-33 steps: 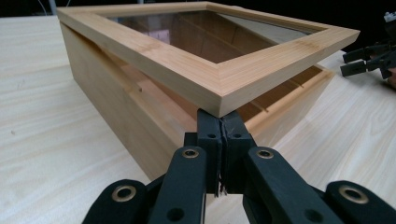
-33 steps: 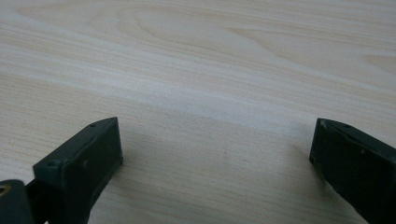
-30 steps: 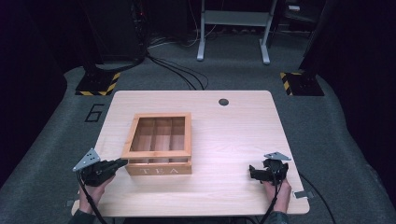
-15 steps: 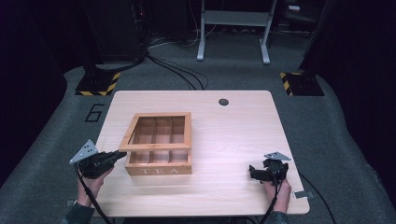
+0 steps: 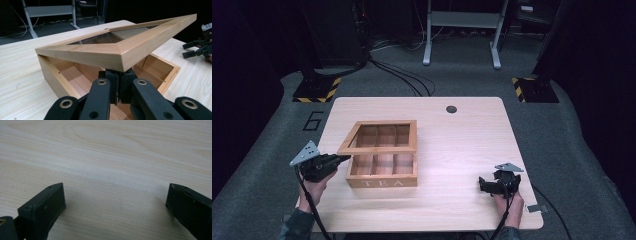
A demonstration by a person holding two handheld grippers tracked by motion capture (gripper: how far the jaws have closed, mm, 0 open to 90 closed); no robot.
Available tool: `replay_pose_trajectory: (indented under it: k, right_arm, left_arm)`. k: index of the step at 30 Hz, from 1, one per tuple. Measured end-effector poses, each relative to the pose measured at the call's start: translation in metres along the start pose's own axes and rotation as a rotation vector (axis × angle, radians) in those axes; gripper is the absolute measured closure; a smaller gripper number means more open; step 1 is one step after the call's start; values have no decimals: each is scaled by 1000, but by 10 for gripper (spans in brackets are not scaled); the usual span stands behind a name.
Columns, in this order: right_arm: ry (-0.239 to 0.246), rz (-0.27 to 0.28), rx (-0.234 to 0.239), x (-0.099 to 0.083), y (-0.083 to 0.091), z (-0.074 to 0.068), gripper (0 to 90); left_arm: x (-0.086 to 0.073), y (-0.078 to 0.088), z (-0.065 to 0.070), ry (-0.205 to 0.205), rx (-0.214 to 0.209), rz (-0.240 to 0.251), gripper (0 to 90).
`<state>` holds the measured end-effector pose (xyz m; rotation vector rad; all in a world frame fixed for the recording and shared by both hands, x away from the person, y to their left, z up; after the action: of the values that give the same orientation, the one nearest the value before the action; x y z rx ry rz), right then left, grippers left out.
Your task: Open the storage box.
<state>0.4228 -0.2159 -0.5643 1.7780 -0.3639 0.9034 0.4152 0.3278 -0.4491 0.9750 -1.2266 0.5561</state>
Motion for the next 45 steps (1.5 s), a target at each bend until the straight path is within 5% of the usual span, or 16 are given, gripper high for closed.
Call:
replay_pose_trajectory:
  k: [19,45]
  right_arm:
    - [1,1,0,0,0,0,19]
    - [3,-1,1,0,0,0,19]
  left_arm:
    - [33,-15,-1,-42,0,33,878]
    - [70,-34,-15,-72,-1,13,879]
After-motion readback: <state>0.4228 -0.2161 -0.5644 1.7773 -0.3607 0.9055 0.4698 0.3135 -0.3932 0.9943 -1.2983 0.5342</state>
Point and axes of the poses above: each handheld gripper's, and its own axes: y roughly backward along the jaws, x roughly out of its top, z roughly to its right, the point moved 5 cm from there along -y, roughly forward along the jaws, and after that the axes turned 13 degrees about x, right-handed, at the moved point
